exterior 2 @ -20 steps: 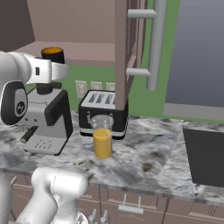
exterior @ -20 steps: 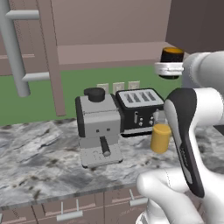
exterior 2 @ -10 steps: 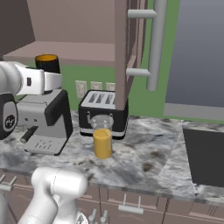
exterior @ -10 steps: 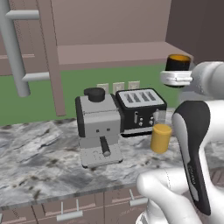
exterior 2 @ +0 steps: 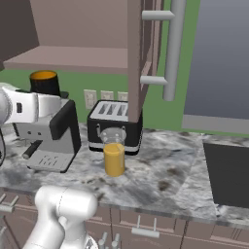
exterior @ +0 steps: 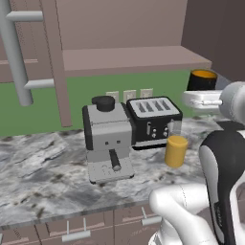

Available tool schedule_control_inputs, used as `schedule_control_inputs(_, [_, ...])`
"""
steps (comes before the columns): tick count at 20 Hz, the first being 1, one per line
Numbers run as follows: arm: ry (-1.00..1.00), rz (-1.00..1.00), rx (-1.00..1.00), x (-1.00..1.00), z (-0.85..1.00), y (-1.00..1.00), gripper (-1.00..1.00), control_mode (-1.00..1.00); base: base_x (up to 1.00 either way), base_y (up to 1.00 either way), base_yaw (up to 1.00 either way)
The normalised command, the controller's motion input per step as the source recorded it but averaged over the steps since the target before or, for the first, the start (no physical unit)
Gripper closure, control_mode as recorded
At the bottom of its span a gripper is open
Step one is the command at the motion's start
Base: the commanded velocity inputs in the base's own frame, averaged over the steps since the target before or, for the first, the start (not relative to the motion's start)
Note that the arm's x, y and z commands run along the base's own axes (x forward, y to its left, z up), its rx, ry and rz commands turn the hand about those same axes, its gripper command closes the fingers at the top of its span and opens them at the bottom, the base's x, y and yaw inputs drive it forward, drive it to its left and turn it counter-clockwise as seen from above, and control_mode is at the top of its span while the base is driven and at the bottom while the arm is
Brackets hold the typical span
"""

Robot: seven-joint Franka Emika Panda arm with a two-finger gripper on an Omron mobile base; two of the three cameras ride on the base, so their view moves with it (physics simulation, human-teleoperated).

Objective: There is a tray on the dining counter. Grab the cup, mug, and pitcher and place them on the tray. The pitcher may be placed next to the tray if it cannot fit the tray.

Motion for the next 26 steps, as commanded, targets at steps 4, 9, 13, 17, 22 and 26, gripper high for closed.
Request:
schedule_control_inputs(4, [0.0, 0.0, 0.0, 0.0, 0.0, 0.0, 1.0, 1.0, -0.63, -0.01, -0.02])
schedule_control_inputs(9, [0.0, 0.0, 0.0, 0.0, 0.0, 0.0, 1.0, 1.0, -1.0, -0.09, -0.28])
schedule_control_inputs(13, [0.0, 0.0, 0.0, 0.0, 0.0, 0.0, 1.0, 1.0, -1.0, -0.15, -0.45])
schedule_control_inputs(17, [0.0, 0.0, 0.0, 0.0, 0.0, 0.0, 1.0, 1.0, -1.0, -0.2, -0.61])
schedule_control_inputs(22, [0.0, 0.0, 0.0, 0.0, 0.0, 0.0, 1.0, 1.0, -1.0, -0.22, -0.7])
schedule_control_inputs(26, [0.0, 0.0, 0.0, 0.0, 0.0, 0.0, 1.0, 1.0, -0.99, -0.25, -0.79])
